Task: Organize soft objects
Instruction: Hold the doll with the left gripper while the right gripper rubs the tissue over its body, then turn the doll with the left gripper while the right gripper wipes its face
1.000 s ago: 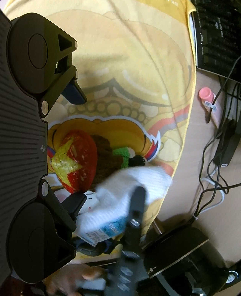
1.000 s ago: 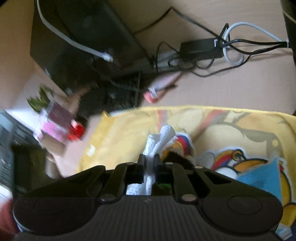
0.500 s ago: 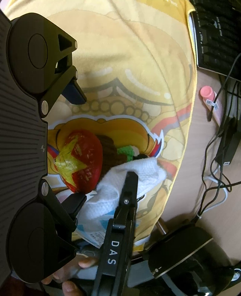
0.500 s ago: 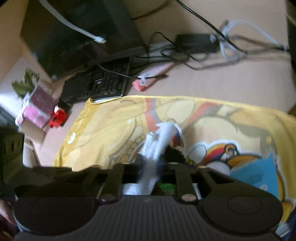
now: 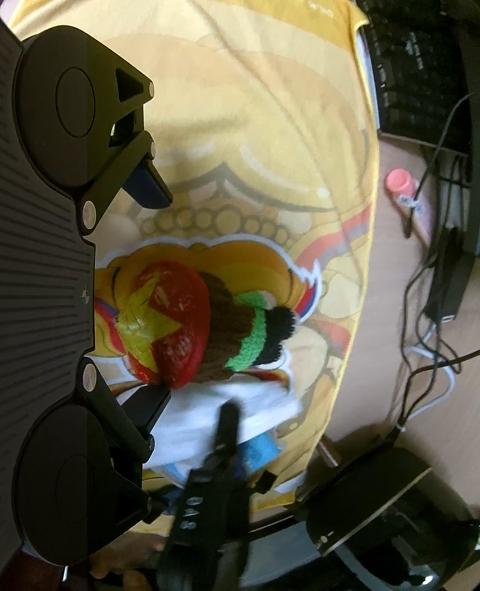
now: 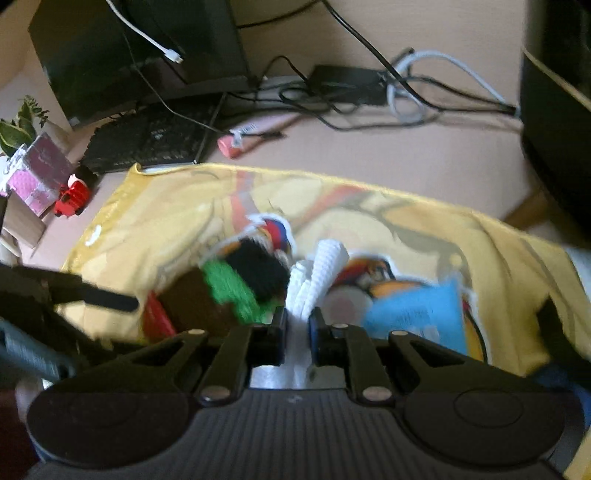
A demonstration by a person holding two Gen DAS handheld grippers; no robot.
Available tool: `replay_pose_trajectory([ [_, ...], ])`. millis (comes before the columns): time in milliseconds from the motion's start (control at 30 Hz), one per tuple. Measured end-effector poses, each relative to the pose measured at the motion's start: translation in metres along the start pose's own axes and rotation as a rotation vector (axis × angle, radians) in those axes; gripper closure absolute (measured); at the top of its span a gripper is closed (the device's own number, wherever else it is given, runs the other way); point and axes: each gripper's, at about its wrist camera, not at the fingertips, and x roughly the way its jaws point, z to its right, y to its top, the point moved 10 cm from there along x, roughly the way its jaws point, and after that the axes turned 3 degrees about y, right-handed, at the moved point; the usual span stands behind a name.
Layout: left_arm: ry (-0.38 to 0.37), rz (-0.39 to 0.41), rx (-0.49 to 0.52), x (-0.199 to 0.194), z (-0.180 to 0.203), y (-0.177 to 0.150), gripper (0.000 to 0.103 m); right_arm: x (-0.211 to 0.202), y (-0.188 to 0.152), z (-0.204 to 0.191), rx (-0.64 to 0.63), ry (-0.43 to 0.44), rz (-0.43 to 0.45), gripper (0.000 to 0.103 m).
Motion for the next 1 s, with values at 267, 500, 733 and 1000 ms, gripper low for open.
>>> replay_pose_trajectory([
  [267,0.098,0.092,0.559,-0.015,0.050,-0.020,0.000,-0.020,-0.021,0.001,0.034,0.005,0.020,0.089],
  [500,0.085,0.025,0.397,-0.010,0.019,-0.029,0.000,-0.034,0.011,-0.075,-0.058,0.233,0.103,0.089],
  [733,0.127,-0.006,0.345,-0.007,0.007,-0.038,0.000,-0.015,0.000,-0.092,-0.177,0.197,0.019,0.089],
  [1000,0.095,0.019,0.375,-0.006,0.023,-0.029,0.000,-0.011,-0.015,-0.053,-0.023,0.200,-0.039,0.082],
])
